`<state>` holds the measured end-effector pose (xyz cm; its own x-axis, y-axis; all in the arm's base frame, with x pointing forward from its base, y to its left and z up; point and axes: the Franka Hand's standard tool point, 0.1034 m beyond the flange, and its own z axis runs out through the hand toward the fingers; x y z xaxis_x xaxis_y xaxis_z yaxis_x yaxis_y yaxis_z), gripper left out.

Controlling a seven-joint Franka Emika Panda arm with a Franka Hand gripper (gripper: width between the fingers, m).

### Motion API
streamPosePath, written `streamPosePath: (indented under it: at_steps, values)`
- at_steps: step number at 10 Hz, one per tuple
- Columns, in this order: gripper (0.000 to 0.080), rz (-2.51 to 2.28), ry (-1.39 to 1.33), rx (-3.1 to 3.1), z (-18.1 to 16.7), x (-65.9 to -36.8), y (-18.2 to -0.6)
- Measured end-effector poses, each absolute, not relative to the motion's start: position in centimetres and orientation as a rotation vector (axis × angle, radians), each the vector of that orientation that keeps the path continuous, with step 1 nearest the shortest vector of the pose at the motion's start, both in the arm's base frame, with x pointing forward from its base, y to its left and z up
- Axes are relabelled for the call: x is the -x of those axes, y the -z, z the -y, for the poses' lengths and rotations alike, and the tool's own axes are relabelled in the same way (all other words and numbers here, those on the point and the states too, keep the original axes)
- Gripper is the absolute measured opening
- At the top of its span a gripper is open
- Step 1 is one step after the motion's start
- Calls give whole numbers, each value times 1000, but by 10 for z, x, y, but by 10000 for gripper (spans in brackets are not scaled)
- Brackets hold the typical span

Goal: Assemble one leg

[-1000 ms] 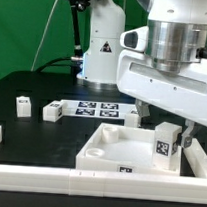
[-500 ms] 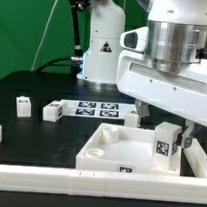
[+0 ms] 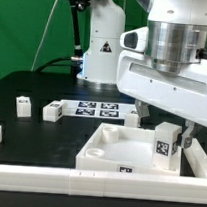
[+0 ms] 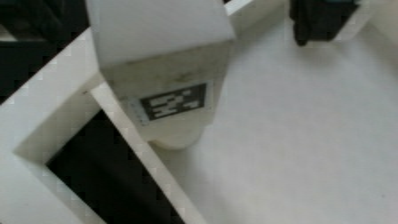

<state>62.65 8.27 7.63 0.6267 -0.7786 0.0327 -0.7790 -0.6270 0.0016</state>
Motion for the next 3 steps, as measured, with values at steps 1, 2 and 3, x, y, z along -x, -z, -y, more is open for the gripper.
streamPosePath:
  at_steps: [1,2,3]
  values:
    - [649,1350,-45,-2819,-83,-626,-76]
    - [649,1350,-45,-2819,-83,-626,-76]
    - [649,1350,-45,-2819,-83,-626,-76]
